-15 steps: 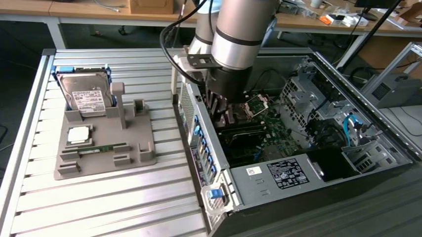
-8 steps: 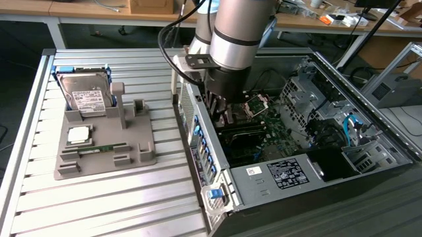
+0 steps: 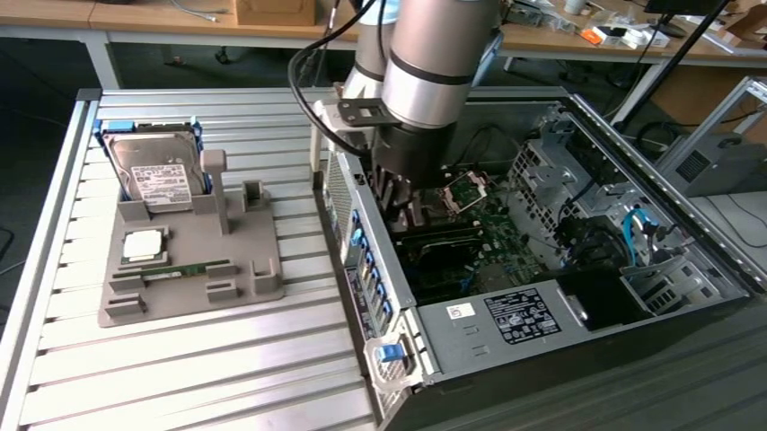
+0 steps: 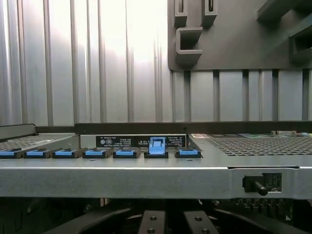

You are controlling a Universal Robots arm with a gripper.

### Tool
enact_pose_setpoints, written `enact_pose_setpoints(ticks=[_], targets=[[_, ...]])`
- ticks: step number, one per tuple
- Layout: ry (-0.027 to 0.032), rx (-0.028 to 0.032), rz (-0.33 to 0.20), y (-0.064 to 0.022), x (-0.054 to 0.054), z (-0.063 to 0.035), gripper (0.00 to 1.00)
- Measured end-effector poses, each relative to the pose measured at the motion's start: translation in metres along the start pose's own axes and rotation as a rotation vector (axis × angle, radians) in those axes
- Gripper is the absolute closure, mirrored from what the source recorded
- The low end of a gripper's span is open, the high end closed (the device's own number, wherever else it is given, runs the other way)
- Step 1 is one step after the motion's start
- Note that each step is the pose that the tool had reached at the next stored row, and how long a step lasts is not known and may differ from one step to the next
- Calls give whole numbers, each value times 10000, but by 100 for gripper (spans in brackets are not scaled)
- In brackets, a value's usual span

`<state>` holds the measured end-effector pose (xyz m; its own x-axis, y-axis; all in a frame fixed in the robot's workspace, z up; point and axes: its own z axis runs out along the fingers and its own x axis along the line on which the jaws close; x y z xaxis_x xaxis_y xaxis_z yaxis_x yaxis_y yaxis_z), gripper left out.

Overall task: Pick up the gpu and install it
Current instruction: 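Press down on the gpu until it lock into place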

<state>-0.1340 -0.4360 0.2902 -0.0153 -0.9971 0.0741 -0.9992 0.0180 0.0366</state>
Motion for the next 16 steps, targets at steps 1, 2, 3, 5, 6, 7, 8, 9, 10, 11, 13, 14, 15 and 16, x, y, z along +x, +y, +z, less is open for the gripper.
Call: enact_pose_setpoints(ticks=[1,2,3,5,6,7,8,9,10,11,13,14,15,16], targets=[[1,-15,-1,-16,0,1,89],[1,-34,-4,-39,0,3,89],[1,-58,-5,-65,-1,5,89],[2,-92,-8,-101,-1,9,89],[2,-114,-9,-125,-2,13,89],[2,-130,-10,-143,-3,15,89],[2,-168,-14,-187,-4,22,89],[3,-195,-16,-221,-5,26,89],[3,-217,-17,-249,-6,32,89],[3,-243,-18,-278,-7,38,89],[6,-277,-22,-309,-7,47,89],[7,-304,-24,-330,-8,56,89],[6,-333,-26,-351,-9,69,89],[7,-359,-28,-368,-9,81,89]])
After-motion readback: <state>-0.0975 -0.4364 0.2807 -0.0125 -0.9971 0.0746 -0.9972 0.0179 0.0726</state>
